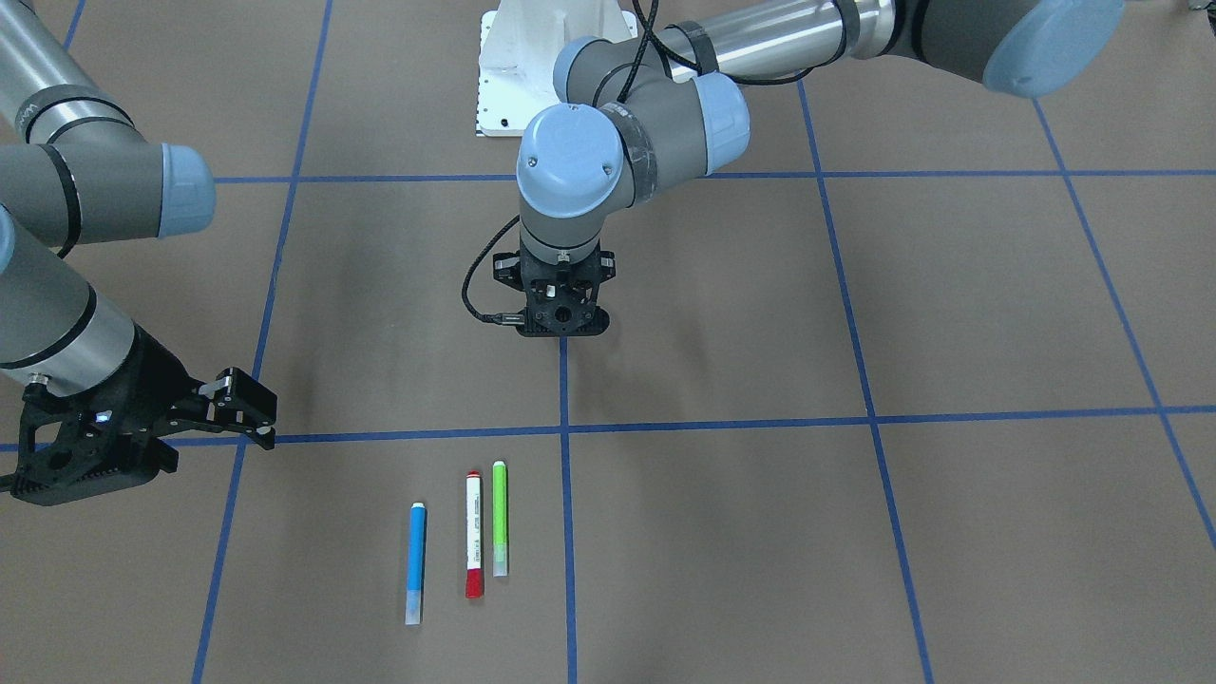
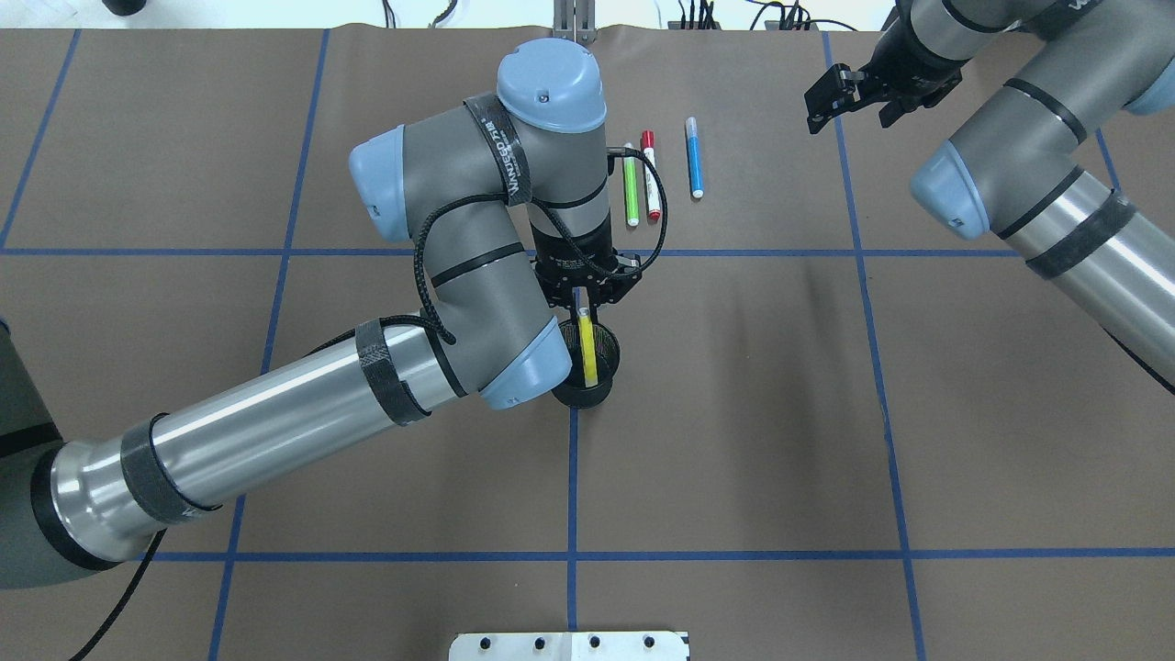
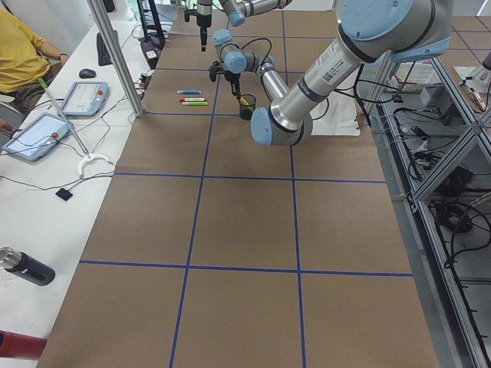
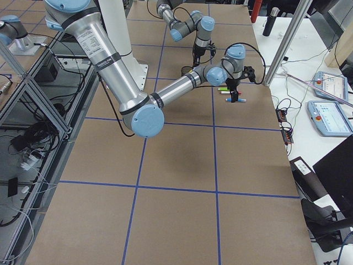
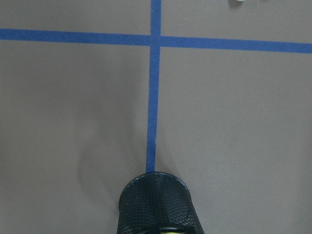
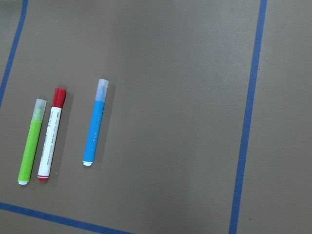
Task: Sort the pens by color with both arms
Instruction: 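Lift the yellow highlighter out of the cup with the left gripper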
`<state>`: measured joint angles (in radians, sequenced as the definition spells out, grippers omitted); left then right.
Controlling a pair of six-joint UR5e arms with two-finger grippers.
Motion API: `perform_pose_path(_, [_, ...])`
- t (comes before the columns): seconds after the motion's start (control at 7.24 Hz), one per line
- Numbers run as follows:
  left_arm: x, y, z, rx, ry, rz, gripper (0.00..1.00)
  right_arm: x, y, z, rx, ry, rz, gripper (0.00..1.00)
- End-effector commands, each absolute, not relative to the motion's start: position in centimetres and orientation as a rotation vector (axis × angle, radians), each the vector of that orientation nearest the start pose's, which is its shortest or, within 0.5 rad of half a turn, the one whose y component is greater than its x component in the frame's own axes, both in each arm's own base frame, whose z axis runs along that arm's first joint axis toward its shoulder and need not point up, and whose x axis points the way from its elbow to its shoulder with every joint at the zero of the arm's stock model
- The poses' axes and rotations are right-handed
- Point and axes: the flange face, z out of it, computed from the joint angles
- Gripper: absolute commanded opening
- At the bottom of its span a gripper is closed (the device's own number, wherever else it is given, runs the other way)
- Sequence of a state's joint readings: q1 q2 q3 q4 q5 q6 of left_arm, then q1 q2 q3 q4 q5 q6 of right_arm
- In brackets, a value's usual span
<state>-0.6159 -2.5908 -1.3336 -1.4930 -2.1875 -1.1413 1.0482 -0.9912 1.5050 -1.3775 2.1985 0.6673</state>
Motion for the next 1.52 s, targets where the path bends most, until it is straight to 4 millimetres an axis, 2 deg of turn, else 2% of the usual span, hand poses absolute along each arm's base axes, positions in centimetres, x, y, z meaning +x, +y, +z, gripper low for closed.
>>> perform_pose_path(0.0, [55.7, -49.3, 8.0, -0.159, 0.894, 0.041, 0.15, -28.5, -64.6, 32.0, 0.232, -0.882, -0.088, 0.99])
perform_pose_path(0.28, [51.0, -48.7, 4.7, -0.112, 0.944, 0.033, 0.09, -28.5, -64.6, 31.8, 0.234, -0.884, -0.088, 0.99])
perform_pose_path(0.55, [46.2, -48.6, 2.5, -0.044, 1.009, 0.022, 0.05, -28.5, -64.5, 31.7, 0.237, -0.885, -0.089, 0.99])
perform_pose_path(0.83, [42.4, -48.9, 1.8, 0.027, 1.061, 0.011, 0.00, -28.5, -64.6, 31.8, 0.238, -0.884, -0.088, 0.99])
perform_pose_path(0.97, [41.5, -49.7, 1.7, 0.094, 1.088, 0.000, 0.00, -28.6, -64.5, 31.8, 0.238, -0.885, -0.090, 0.99])
perform_pose_path(1.38, [41.2, -51.9, 5.0, 0.343, 1.125, -0.098, 0.00, -28.6, -64.6, 31.8, 0.240, -0.885, -0.089, 0.99])
